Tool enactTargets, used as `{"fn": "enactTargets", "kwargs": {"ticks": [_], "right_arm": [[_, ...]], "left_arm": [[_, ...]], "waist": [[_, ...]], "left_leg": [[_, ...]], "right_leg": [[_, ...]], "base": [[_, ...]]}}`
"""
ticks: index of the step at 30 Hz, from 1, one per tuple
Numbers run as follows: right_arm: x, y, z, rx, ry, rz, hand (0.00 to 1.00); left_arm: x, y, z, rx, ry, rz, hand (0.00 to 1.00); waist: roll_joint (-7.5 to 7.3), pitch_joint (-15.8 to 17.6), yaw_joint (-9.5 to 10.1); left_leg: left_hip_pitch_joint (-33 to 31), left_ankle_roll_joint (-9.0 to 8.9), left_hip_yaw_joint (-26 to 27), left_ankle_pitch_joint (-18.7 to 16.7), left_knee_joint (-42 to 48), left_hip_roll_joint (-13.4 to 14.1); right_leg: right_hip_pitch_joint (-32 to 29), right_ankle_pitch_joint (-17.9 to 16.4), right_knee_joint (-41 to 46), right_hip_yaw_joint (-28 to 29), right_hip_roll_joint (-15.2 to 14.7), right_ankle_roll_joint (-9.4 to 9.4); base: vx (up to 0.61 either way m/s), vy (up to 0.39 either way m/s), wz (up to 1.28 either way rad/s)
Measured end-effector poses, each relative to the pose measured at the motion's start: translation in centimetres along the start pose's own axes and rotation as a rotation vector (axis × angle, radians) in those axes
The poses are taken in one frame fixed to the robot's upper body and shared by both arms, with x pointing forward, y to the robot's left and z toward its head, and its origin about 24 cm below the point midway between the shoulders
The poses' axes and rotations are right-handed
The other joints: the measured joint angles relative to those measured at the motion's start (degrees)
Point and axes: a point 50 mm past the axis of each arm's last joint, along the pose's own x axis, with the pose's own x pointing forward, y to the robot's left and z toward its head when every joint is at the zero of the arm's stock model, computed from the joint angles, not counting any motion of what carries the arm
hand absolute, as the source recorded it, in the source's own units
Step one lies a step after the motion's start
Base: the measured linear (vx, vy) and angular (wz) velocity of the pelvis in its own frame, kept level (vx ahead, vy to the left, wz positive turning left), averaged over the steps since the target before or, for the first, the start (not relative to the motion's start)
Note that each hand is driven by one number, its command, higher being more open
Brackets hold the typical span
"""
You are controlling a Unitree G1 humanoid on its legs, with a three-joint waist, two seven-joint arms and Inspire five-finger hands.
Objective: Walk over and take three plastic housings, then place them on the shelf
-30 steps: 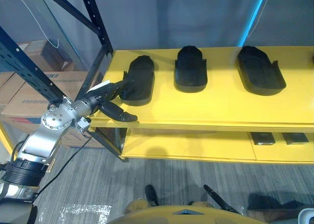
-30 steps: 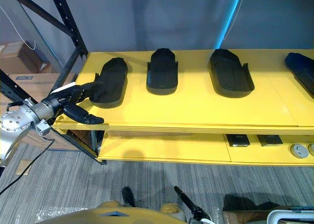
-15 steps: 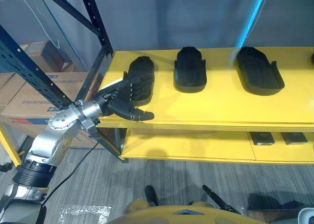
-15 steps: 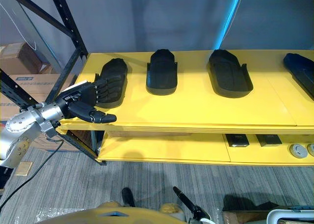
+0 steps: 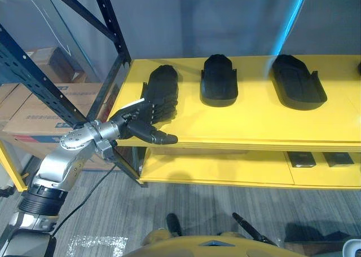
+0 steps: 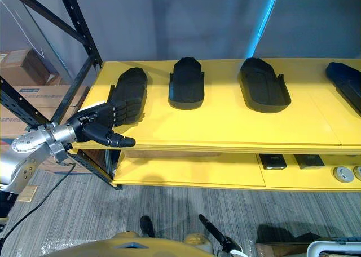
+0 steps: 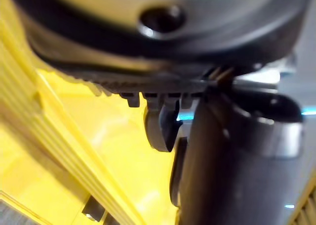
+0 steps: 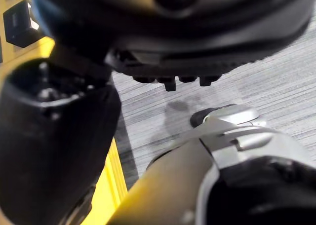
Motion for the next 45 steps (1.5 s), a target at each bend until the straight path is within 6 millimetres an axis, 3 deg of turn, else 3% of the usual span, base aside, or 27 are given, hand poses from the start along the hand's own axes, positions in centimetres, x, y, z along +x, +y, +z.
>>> {"fn": "enactTargets", "kwargs": {"ticks": [28, 45], "right_arm": [[0.0, 0.3, 0.1, -0.053, -0.003, 0.014, 1.00], [0.0, 0.7, 0.9, -0.077, -0.035, 0.021, 1.00]], "left_arm": [[-1.3, 2.3, -3.8, -0.129, 0.159, 0.163, 1.00], [-1.8, 3.4, -3.6, -0.179, 0.097, 0.306, 1.00]], "waist": [[0.49, 0.2, -0.12], [0.05, 2.0, -1.13]], "left_leg": [[1.5, -0.70, 0.2, -0.9, 0.0, -0.1], [1.7, -1.28, 0.5, -1.3, 0.0, 0.0]], "right_leg": [[2.0, -0.2, -2.0, -0.5, -0.1, -0.12], [1.9, -0.8, -2.0, -0.1, -0.1, -0.36]], "base": [[0.02, 0.000, 0.00], [0.03, -0.004, 0.00]]}}
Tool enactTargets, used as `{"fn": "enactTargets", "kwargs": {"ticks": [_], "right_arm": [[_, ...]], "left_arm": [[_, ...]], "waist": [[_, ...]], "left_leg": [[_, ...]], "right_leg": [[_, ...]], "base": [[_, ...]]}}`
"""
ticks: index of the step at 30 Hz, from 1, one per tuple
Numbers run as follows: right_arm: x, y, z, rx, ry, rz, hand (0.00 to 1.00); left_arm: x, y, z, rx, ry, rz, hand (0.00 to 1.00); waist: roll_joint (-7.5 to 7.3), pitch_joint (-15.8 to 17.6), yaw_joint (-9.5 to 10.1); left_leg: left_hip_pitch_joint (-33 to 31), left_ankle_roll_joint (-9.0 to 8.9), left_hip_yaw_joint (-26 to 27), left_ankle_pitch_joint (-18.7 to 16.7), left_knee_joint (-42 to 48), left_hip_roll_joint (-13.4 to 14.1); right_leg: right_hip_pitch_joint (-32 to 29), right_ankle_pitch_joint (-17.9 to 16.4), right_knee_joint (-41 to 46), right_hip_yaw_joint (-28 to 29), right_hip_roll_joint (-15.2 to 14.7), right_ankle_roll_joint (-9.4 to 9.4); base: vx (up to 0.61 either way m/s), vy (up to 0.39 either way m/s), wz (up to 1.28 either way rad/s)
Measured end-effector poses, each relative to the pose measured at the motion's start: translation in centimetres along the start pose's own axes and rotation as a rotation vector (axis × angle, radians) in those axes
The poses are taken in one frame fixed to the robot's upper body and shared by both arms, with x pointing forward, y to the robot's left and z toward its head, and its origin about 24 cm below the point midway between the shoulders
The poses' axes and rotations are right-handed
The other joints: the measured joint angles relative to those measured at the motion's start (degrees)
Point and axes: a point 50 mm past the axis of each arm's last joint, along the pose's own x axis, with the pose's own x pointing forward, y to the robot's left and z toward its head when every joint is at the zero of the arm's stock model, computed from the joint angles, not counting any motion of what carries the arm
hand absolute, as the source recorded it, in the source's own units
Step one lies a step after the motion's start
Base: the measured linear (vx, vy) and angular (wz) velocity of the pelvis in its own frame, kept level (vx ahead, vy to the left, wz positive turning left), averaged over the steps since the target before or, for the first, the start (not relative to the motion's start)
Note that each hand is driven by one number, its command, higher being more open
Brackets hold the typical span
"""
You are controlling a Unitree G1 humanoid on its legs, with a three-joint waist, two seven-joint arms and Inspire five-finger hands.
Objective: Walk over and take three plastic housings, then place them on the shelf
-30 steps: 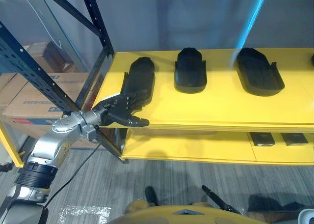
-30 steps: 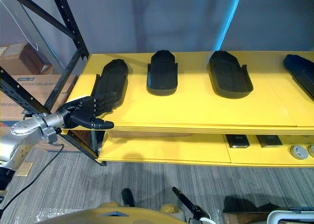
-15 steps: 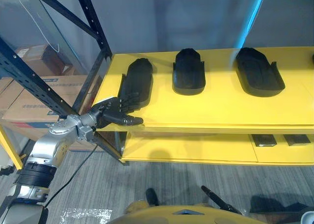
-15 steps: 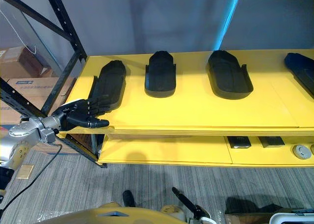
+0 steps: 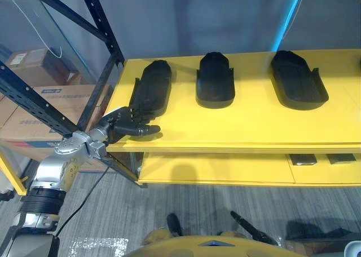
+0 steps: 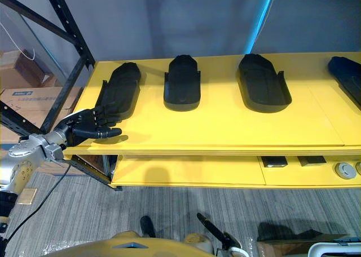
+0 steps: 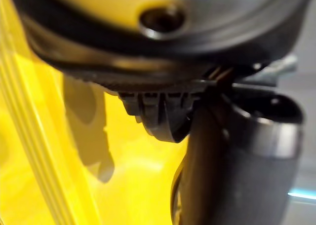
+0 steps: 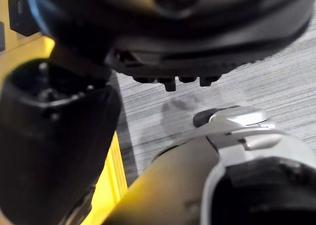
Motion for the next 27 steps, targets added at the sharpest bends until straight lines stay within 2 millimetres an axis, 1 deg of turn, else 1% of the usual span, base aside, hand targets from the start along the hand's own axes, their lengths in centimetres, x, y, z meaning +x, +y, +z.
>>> {"fn": "enactTargets", "kwargs": {"ticks": [3, 5, 6, 7, 8, 10, 12, 16, 21, 23, 27], "right_arm": [[0.0, 0.0, 0.1, -0.001, -0.007, -0.005, 1.00], [0.0, -0.2, 0.1, 0.010, -0.009, -0.012, 1.00], [-0.1, -0.3, -0.1, 0.022, -0.005, -0.019, 1.00], [-0.1, -0.4, -0.1, 0.029, -0.004, -0.023, 1.00], [-0.1, -0.4, -0.4, 0.049, 0.001, -0.029, 1.00], [-0.1, -0.5, -0.4, 0.059, 0.001, -0.031, 1.00], [-0.1, -0.5, -0.4, 0.074, -0.001, -0.036, 1.00], [-0.2, -0.6, -0.6, 0.091, 0.006, -0.050, 1.00], [-0.1, -0.8, -0.6, 0.110, 0.009, -0.068, 1.00], [-0.1, -0.7, -0.8, 0.112, 0.015, -0.071, 1.00], [-0.1, -0.6, -1.1, 0.115, 0.033, -0.088, 1.00]], "left_arm": [[0.0, 0.1, 0.2, 0.002, -0.011, 0.006, 1.00], [0.0, -0.3, 0.6, 0.009, -0.032, -0.020, 1.00], [0.1, -1.0, 1.0, 0.007, -0.054, -0.063, 1.00], [0.1, -1.5, 1.2, 0.016, -0.066, -0.093, 1.00], [0.3, -3.5, 2.5, 0.055, -0.122, -0.195, 1.00], [0.3, -4.9, 3.5, 0.074, -0.176, -0.261, 1.00], [-0.2, -7.0, 5.3, 0.109, -0.288, -0.341, 1.00], [-0.5, -8.3, 6.5, 0.131, -0.401, -0.376, 1.00], [-0.9, -9.0, 7.1, 0.155, -0.449, -0.419, 1.00], [-1.2, -9.5, 7.6, 0.173, -0.483, -0.448, 1.00], [-1.7, -10.3, 8.4, 0.162, -0.562, -0.479, 1.00]], "waist": [[-0.12, 0.4, -0.31], [-0.15, 0.4, -0.28], [-0.22, 0.5, -0.13], [-0.26, 0.5, -0.09], [-0.32, 0.5, 0.18], [-0.32, 0.5, 0.23], [-0.23, 0.4, -0.16], [0.45, 0.0, -0.40], [0.74, -0.4, -0.20], [0.56, -0.7, -0.16], [-0.37, -2.0, -0.21]], "left_leg": [[0.0, 0.01, 0.2, -0.1, 0.0, 0.0], [-0.4, 0.05, 0.3, -0.1, 0.0, 0.0], [-0.5, 0.44, 0.4, 0.2, 0.0, 0.0], [-0.5, 0.44, 0.5, 0.2, 0.0, -0.1], [-0.5, 0.45, 0.6, 0.2, 0.0, -0.1], [-0.4, 0.49, 0.6, 0.2, 0.0, -0.1], [-0.2, 0.51, 0.6, 0.3, 0.0, 0.0], [0.2, 0.51, 0.6, 0.4, 0.0, 0.4], [0.5, 0.60, 0.1, 0.7, 0.0, 0.6], [0.4, 0.65, -0.1, 0.7, 0.0, 0.6], [0.3, 0.81, -0.4, 1.0, 0.0, 0.5]], "right_leg": [[-0.1, 0.0, 0.0, 0.2, -0.1, -0.04], [-0.6, 0.0, 0.1, 0.3, 0.0, -0.05], [-0.6, 0.0, 0.2, 0.4, 0.0, -0.05], [-0.6, 0.0, 0.2, 0.4, -0.1, -0.05], [-0.6, 0.0, 0.2, 0.5, -0.1, -0.06], [-0.6, 0.0, 0.2, 0.6, -0.1, -0.06], [-0.3, 0.0, 0.2, 0.8, 0.1, -0.09], [0.1, 0.0, 0.4, 0.9, 0.5, -0.16], [0.1, -0.1, 1.0, 0.5, 0.7, -0.45], [0.1, -0.1, 1.1, 0.3, 0.6, -0.43], [0.1, -0.1, 1.1, 0.2, 0.6, -0.42]], "base": [[0.00, 0.010, -0.03], [0.00, 0.000, 0.00], [0.00, 0.000, 0.00], [0.00, 0.000, 0.00], [0.00, 0.000, 0.00], [0.00, 0.000, -0.02], [0.01, -0.009, -0.05], [0.00, -0.014, -0.02], [-0.04, -0.005, 0.04], [-0.01, 0.010, 0.06], [0.00, 0.007, 0.04]]}}
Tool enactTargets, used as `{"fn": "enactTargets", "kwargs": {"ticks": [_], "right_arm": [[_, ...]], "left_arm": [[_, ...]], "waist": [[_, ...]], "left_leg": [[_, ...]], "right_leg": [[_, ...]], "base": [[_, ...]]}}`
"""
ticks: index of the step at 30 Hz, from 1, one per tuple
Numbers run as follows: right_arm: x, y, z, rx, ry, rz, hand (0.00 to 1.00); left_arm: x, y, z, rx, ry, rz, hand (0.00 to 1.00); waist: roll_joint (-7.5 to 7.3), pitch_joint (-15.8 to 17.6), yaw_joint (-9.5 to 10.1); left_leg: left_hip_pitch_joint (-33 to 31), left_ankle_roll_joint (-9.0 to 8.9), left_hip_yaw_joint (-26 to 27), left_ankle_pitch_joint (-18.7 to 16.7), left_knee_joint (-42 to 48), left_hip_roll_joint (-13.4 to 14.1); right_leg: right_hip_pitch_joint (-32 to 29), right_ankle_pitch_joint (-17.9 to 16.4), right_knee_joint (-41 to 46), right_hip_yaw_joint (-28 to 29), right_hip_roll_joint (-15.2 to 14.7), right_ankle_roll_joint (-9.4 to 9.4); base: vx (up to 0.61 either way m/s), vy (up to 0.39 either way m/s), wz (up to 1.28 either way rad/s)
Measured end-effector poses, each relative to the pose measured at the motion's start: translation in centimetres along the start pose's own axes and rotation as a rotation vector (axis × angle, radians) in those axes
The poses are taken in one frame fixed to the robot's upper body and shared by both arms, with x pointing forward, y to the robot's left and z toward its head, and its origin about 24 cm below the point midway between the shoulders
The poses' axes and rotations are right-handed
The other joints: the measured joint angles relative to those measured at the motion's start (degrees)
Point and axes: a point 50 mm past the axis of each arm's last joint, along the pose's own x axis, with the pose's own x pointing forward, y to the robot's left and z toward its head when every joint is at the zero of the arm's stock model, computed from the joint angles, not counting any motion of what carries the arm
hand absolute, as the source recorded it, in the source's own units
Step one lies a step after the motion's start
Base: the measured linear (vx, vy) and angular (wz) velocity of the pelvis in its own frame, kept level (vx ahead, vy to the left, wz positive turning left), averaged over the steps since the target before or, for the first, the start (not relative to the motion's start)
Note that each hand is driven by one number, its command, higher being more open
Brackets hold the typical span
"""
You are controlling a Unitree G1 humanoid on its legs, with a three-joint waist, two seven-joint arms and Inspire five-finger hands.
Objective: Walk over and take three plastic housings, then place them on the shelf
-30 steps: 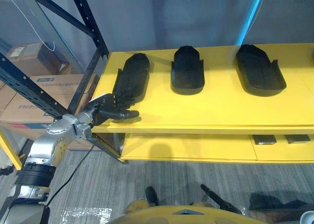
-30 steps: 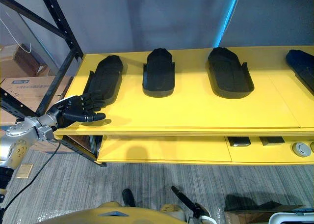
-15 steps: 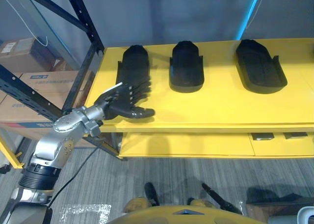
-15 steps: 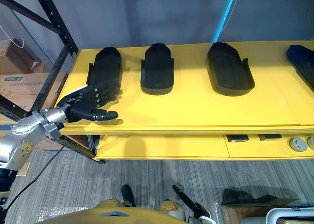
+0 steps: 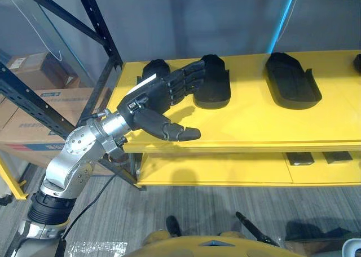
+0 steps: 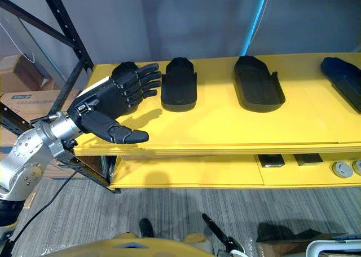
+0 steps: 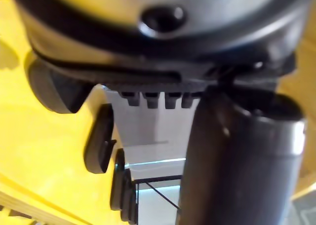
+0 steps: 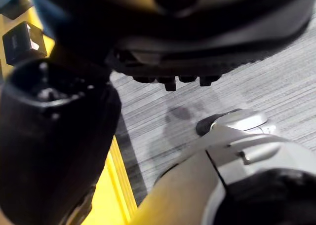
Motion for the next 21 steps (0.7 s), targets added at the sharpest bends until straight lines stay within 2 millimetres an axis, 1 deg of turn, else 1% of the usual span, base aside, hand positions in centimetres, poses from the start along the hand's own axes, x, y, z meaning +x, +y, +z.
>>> {"fn": "enactTargets", "kwargs": {"ticks": [4, 5, 7, 8, 10, 11, 12, 13, 14, 15, 16, 17, 19, 20, 21], "right_arm": [[0.1, 0.2, 0.2, 0.012, -0.003, -0.011, 1.00], [0.1, 0.2, 0.3, 0.021, -0.008, -0.015, 1.00], [0.1, 0.4, 0.4, 0.044, -0.012, -0.017, 1.00], [0.2, 0.5, 0.7, 0.043, -0.018, -0.017, 1.00], [0.2, 0.5, 0.8, 0.042, -0.022, -0.016, 1.00], [0.2, 0.6, 0.9, 0.037, -0.022, -0.012, 1.00], [0.2, 0.7, 0.9, 0.033, -0.022, -0.010, 1.00], [0.2, 0.8, 1.0, 0.025, -0.023, -0.004, 1.00], [0.2, 0.8, 1.0, 0.022, -0.025, -0.001, 1.00], [0.2, 1.3, 1.4, 0.011, -0.032, 0.016, 1.00], [0.3, 1.5, 1.5, 0.000, -0.033, 0.027, 1.00], [0.3, 1.5, 1.5, -0.004, -0.033, 0.029, 1.00], [0.2, 1.6, 1.4, -0.020, -0.028, 0.033, 1.00], [0.2, 1.6, 1.3, -0.021, -0.024, 0.034, 1.00], [0.2, 1.6, 1.2, -0.027, -0.019, 0.037, 1.00]], "left_arm": [[0.7, -1.0, 0.0, 0.004, -0.100, -0.023, 1.00], [1.1, -1.8, -0.2, 0.012, -0.111, -0.064, 1.00], [1.9, -3.8, -1.4, -0.050, -0.106, -0.205, 1.00], [2.5, -5.8, -2.6, -0.118, -0.079, -0.331, 1.00], [2.9, -7.7, -3.8, -0.196, -0.040, -0.436, 1.00], [3.2, -9.1, -4.8, -0.261, -0.007, -0.507, 1.00], [3.5, -10.9, -6.5, -0.361, 0.049, -0.580, 1.00], [3.6, -12.0, -8.6, -0.451, 0.118, -0.594, 1.00], [3.6, -12.5, -9.7, -0.472, 0.161, -0.592, 1.00], [3.3, -13.6, -12.2, -0.508, 0.275, -0.573, 1.00], [2.5, -14.7, -14.7, -0.545, 0.392, -0.531, 1.00], [2.0, -15.3, -15.8, -0.562, 0.446, -0.501, 1.00], [-0.8, -16.9, -19.8, -0.594, 0.650, -0.336, 1.00], [-1.6, -17.1, -20.7, -0.590, 0.699, -0.289, 1.00], [-3.5, -17.2, -22.3, -0.582, 0.793, -0.182, 1.00]], "waist": [[-0.39, -0.4, 0.00], [-0.46, -0.6, 0.03], [-0.55, -0.8, 0.15], [-0.56, -0.8, -0.06], [-0.55, -0.8, -0.28], [-0.56, -0.8, -0.36], [-0.56, -0.8, -0.56], [-0.59, -0.9, -0.98], [-0.72, -0.9, -1.26], [-1.12, -0.7, -1.79], [-1.21, -0.7, -2.21], [-1.30, -0.6, -2.29], [-1.60, -0.5, -2.29], [-1.74, -0.4, -2.22], [-2.05, -0.4, -2.03]], "left_leg": [[-0.2, 0.28, -0.3, 0.3, 0.0, -0.1], [-0.3, 0.38, -0.4, 0.4, 0.0, -0.1], [-0.4, 0.50, -0.4, 0.4, 0.0, -0.1], [-0.5, 0.55, -0.4, 0.5, 0.0, -0.1], [-0.6, 0.55, -0.3, 0.5, 0.0, -0.1], [-0.7, 0.52, -0.1, 0.4, 0.0, -0.1], [-0.7, 0.50, 0.2, 0.4, 0.0, 0.0], [-0.7, 0.47, 0.5, 0.4, 0.0, 0.0], [-0.6, 0.45, 0.7, 0.4, 0.0, 0.1], [-0.3, 0.29, 0.8, 0.2, -0.1, 0.1], [0.0, 0.25, 1.2, 0.1, -0.1, 0.1], [0.2, 0.24, 1.3, 0.1, -0.1, 0.2], [0.3, 0.11, 1.5, 0.0, -0.1, 0.2], [0.3, 0.08, 1.5, -0.1, -0.1, 0.2], [0.2, 0.08, 1.5, -0.1, -0.1, 0.2]], "right_leg": [[0.0, 0.2, 0.0, -0.2, 0.0, 0.07], [-0.1, 0.3, 0.0, -0.2, 0.0, 0.06], [-0.1, 0.5, 0.0, -0.2, 0.0, 0.14], [-0.3, 0.6, -0.1, -0.1, 0.0, 0.13], [-0.7, 0.6, 0.0, 0.0, -0.1, 0.15], [-0.8, 0.6, 0.0, 0.2, -0.1, 0.18], [-1.0, 0.7, 0.0, 0.4, -0.1, 0.25], [-1.1, 0.9, 0.1, 0.8, 0.0, 0.39], [-1.2, 0.9, 0.1, 0.9, 0.0, 0.42], [-1.0, 0.8, 0.1, 0.8, -0.1, 0.38], [-0.9, 0.8, 0.2, 0.9, -0.1, 0.45], [-0.9, 0.8, 0.2, 1.1, -0.1, 0.51], [-0.9, 0.4, 0.2, 1.4, -0.1, 0.44], [-0.9, 0.3, 0.2, 1.4, -0.1, 0.47], [-0.9, 0.2, 0.2, 1.4, -0.1, 0.59]], "base": [[-0.01, 0.010, 0.05], [0.00, 0.000, 0.00], [-0.01, 0.017, 0.00], [0.00, 0.000, 0.00], [-0.03, 0.030, -0.04], [-0.02, 0.028, -0.09], [-0.01, 0.026, -0.14], [-0.01, 0.026, -0.14], [-0.01, 0.031, -0.12], [-0.01, 0.030, -0.13], [0.00, 0.025, -0.14], [0.00, 0.021, -0.15], [0.02, 0.018, -0.06], [0.00, 0.000, 0.00], [0.04, 0.012, 0.03]]}}
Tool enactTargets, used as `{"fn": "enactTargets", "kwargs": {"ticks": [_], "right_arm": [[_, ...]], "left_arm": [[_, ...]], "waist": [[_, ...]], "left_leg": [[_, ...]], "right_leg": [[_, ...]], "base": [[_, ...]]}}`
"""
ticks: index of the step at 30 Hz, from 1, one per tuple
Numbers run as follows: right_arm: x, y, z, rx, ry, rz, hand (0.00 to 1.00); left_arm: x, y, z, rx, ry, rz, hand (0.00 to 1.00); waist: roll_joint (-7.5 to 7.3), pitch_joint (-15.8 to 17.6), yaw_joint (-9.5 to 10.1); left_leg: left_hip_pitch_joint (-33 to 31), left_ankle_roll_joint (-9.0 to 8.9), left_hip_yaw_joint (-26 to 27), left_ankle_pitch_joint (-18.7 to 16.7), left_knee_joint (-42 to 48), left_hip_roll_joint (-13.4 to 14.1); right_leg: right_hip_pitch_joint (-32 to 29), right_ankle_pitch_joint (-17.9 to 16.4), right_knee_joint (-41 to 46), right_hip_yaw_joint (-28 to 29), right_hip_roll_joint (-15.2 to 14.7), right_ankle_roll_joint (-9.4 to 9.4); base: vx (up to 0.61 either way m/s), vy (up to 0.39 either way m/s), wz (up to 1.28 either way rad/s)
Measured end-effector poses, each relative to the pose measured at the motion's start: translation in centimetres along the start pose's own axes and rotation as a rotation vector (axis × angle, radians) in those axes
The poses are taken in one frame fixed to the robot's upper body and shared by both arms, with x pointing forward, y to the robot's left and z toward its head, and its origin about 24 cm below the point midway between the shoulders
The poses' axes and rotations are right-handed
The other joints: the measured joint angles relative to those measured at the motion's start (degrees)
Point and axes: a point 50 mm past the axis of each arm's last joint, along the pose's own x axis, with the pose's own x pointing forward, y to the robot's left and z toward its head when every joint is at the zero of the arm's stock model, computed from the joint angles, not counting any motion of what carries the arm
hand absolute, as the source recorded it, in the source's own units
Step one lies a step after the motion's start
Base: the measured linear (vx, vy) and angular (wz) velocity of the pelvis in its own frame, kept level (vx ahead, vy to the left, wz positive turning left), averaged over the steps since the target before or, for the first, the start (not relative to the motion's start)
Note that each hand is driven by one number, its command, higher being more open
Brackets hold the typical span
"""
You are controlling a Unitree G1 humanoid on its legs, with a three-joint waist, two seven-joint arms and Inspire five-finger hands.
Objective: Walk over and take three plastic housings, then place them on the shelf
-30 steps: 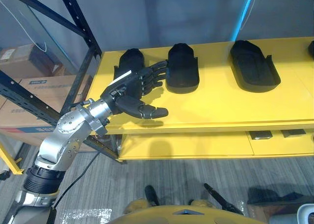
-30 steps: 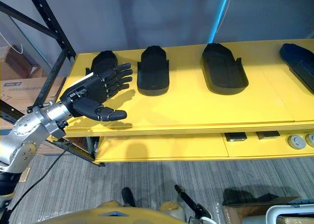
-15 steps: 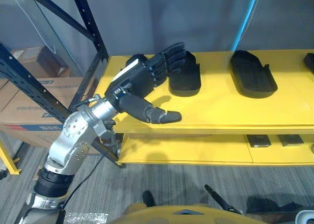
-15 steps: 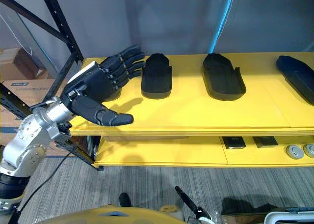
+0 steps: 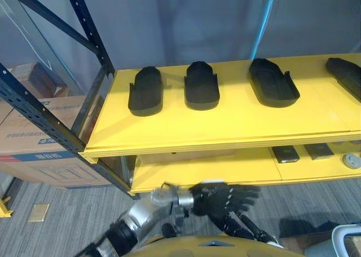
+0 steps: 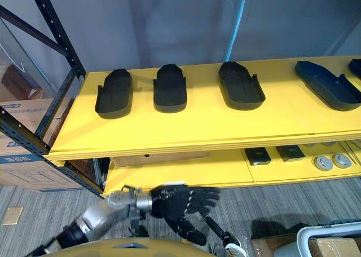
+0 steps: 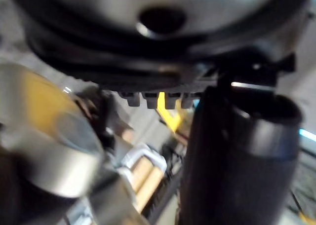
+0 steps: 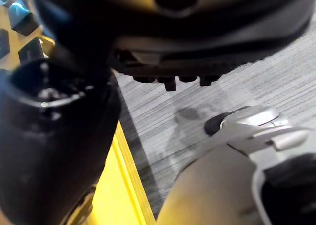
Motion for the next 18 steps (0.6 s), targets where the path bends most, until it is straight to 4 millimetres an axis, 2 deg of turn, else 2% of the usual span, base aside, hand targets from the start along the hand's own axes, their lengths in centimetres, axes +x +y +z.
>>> {"fn": "enactTargets", "kwargs": {"ticks": [1, 3, 4, 7, 9, 12, 15, 17, 18], "right_arm": [[0.0, 0.1, 0.0, -0.007, 0.001, 0.004, 1.00], [0.0, 0.3, -0.1, -0.020, 0.003, 0.010, 1.00], [0.0, 0.5, -0.2, -0.027, 0.004, 0.017, 1.00], [0.0, 0.7, -0.6, -0.029, 0.023, 0.020, 1.00], [0.0, 0.7, -1.0, -0.030, 0.038, 0.018, 1.00], [0.0, 0.8, -1.0, -0.034, 0.036, 0.020, 1.00], [0.1, 1.1, -0.8, -0.032, 0.022, 0.026, 1.00], [0.1, 1.1, -0.7, -0.032, 0.014, 0.027, 1.00], [0.0, 0.9, -0.9, 0.014, 0.000, 0.011, 1.00]], "left_arm": [[-0.7, 1.1, -2.1, -0.049, 0.042, 0.132, 1.00], [-2.1, 2.7, -4.0, -0.071, 0.075, 0.308, 1.00], [-3.7, 4.2, -5.3, -0.077, 0.085, 0.484, 1.00], [-6.2, 6.6, -6.4, -0.132, 0.059, 0.752, 1.00], [-8.1, 8.0, -7.3, -0.202, 0.031, 0.988, 1.00], [-10.1, 8.8, -8.7, -0.247, 0.042, 1.225, 1.00], [-11.8, 8.7, -11.2, -0.369, 0.116, 1.431, 1.00], [-12.2, 8.4, -12.0, -0.412, 0.141, 1.474, 1.00], [-11.6, 6.0, -14.9, -0.867, 0.026, 1.517, 1.00]], "waist": [[-0.40, 0.1, 0.11], [-1.04, 0.3, 0.26], [-1.30, 0.3, 0.35], [-2.29, 0.7, 0.64], [-2.66, 0.6, 1.78], [-2.89, 0.7, 1.84], [-3.32, 1.0, 1.91], [-3.24, 1.1, 1.90], [-2.89, 2.3, 3.36]], "left_leg": [[-0.1, 0.01, -0.1, -0.1, 0.0, -0.1], [-0.2, -0.07, -0.3, -0.2, 0.0, -0.2], [-0.5, -0.06, -0.7, -0.3, 0.0, -0.3], [-0.9, 0.14, -1.7, -0.4, 0.0, -0.9], [-0.8, 0.75, -1.7, -0.5, 0.0, -1.7], [-0.3, 1.04, -1.9, -0.8, 0.0, -2.5], [1.2, 0.75, -1.9, -1.0, 0.0, -2.5], [1.7, 0.61, -1.9, -1.1, 0.0, -2.3], [3.4, -0.52, -2.2, -2.7, 0.0, -2.8]], "right_leg": [[0.0, -0.1, 0.0, 0.0, 0.0, 0.04], [0.0, -0.3, -0.1, -0.2, -0.1, 0.10], [-0.1, -0.5, -0.1, -0.6, -0.2, 0.25], [0.0, -0.6, -0.2, -1.5, -0.7, 0.68], [0.2, -0.6, -0.2, -1.5, -1.2, 0.74], [1.1, -0.7, -0.3, -2.1, -1.7, 0.92], [2.6, -0.7, -0.6, -2.2, -1.8, 0.96], [3.1, -0.8, -0.7, -2.3, -2.0, 0.89], [4.9, -2.3, -0.2, -2.8, -2.2, 1.09]], "base": [[0.04, 0.011, 0.03], [0.06, 0.012, 0.08], [0.07, 0.012, 0.14], [0.08, 0.014, 0.19], [0.11, 0.030, 0.06], [0.11, 0.013, 0.06], [0.05, -0.003, -0.03], [0.00, -0.005, -0.02], [0.00, 0.000, 0.00]]}}
